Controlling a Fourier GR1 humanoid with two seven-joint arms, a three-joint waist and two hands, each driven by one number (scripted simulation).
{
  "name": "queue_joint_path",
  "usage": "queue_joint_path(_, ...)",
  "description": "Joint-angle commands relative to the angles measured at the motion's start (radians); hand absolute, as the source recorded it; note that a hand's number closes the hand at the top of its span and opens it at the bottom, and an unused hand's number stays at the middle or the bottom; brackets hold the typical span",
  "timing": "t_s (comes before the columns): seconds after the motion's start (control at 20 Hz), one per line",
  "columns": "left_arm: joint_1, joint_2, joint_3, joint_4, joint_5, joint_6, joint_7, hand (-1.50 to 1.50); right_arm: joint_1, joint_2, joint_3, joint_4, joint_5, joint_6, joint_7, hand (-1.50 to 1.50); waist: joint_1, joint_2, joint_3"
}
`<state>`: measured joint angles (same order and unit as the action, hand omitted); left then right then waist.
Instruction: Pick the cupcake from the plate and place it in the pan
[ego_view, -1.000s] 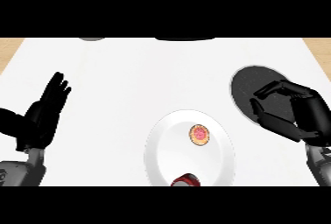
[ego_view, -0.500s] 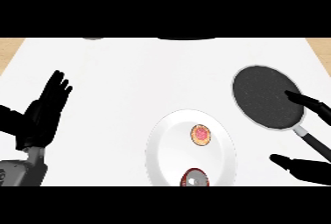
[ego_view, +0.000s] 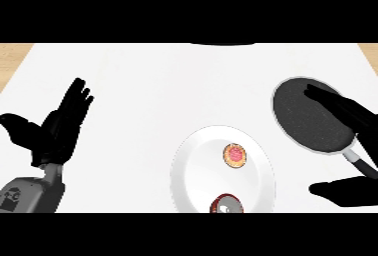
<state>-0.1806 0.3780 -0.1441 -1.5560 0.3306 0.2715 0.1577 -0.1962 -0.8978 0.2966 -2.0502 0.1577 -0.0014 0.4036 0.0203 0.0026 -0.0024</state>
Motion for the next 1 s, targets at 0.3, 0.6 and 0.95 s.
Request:
queue_joint_path(0.3,-0.080,-0.018,-0.001,0.035,-0.022,0.001,0.042,0.00,-0.251,0.049,0.243,0.111,-0.049,0.381,0.314,-1.50,0.004,0.004,-0.001)
queue_joint_path(0.6,0.057,-0.004,0.041,-0.065,-0.015,-0.024,0.026,0.00,-0.305,0.179,0.282,0.049,-0.061,0.516,0.504,-1.50,-0.012,-0.005,0.002)
queue_joint_path(0.95,0.005,-0.069,0.004,-0.024,-0.074,0.013,0.034,0.00,-0.426,0.276,0.369,0.099,0.069,0.603,0.628,-1.50,-0.013,-0.004,0.001)
